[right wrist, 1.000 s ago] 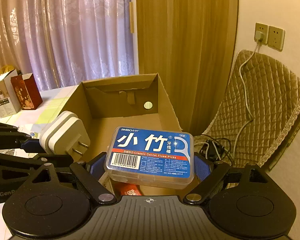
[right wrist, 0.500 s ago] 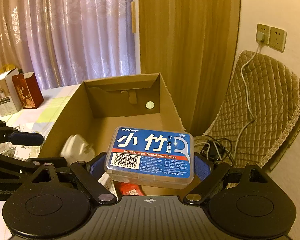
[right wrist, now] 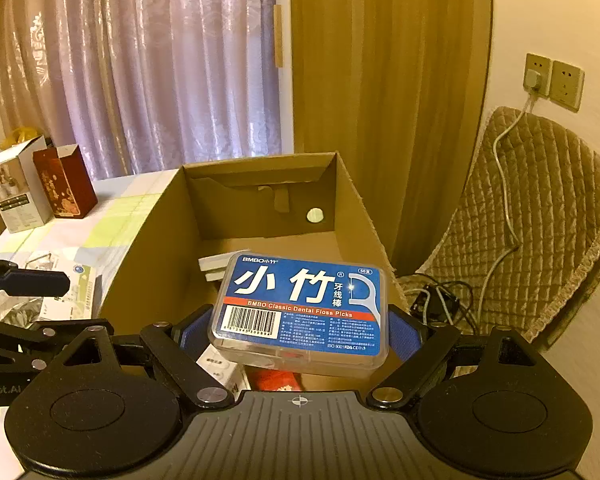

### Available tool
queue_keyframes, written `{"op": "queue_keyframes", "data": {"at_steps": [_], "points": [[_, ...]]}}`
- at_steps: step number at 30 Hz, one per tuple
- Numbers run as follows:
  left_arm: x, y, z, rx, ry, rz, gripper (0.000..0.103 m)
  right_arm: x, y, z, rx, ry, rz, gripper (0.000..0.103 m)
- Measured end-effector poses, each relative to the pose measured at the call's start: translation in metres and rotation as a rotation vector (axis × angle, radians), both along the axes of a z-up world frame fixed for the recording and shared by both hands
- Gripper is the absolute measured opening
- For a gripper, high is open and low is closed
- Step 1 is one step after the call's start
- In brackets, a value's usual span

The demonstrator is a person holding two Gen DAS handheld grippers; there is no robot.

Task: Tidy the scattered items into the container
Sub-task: 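Release the plug into the box with the left gripper while the right gripper releases the floss box, then grasp the silver foil bag with the left gripper while the right gripper grasps the white parrot ointment box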

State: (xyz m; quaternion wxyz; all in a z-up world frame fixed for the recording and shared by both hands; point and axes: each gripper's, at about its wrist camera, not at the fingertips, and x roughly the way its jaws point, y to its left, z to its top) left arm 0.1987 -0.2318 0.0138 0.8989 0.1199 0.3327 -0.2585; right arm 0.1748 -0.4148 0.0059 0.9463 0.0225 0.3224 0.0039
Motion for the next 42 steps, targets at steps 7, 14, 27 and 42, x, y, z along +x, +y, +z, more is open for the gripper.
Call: {"op": "queue_keyframes", "data": {"at_steps": [7,14,27,42], "points": [[0.001,0.007,-0.001,-0.009,0.008,0.012,0.055,0.005,0.006,-0.003,-0.001,0.003,0.031,0.09],[0.002,0.014,-0.003,-0.011,0.014,0.026,0.055,0.002,0.005,-0.004,0.009,-0.012,0.024,0.103],[-0.002,0.025,-0.001,-0.014,0.017,0.044,0.055,-0.001,0.01,0.0,0.002,-0.012,0.032,0.103],[-0.045,0.108,-0.007,0.02,0.011,0.142,0.06,-0.016,0.055,0.036,0.007,-0.081,0.104,0.103]]}}
